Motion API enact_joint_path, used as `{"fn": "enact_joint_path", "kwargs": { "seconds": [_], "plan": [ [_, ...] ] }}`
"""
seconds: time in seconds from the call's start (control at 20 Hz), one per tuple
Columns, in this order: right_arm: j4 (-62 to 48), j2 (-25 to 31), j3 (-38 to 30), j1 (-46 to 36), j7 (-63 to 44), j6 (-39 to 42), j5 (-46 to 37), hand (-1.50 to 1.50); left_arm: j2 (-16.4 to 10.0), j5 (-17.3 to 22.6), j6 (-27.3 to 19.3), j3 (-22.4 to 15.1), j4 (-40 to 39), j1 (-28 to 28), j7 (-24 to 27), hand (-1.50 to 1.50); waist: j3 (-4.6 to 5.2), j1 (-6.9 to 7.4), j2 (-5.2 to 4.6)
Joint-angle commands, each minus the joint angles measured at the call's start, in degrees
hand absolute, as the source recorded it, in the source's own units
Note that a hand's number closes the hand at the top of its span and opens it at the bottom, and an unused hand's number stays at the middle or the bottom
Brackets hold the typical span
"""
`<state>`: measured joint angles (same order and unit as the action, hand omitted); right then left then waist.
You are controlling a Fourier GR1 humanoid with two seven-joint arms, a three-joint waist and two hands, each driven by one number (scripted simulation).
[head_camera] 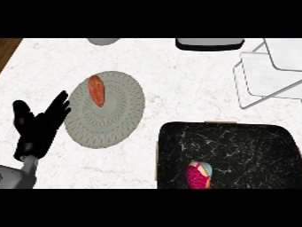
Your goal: Pick the squash from the tray and place it in the tiered shelf
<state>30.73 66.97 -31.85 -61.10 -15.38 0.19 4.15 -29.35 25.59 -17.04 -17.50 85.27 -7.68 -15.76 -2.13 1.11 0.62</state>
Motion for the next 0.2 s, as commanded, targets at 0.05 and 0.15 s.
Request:
{"fn": "enact_joint_path", "kwargs": {
  "seconds": [0.05,0.15],
  "plan": [
    [-4.8,4.7,-3.7,3.1,2.5,7.6,2.9,-1.5,2.6,2.9,1.1,1.8,-5.4,3.5,2.1,0.0,2.02,-0.93,-1.19],
    [-6.5,5.9,-4.1,3.9,5.8,9.0,2.7,-1.5,1.7,3.5,0.8,2.0,-4.1,0.7,-1.2,0.0,1.92,-0.41,-1.47]
  ]
}}
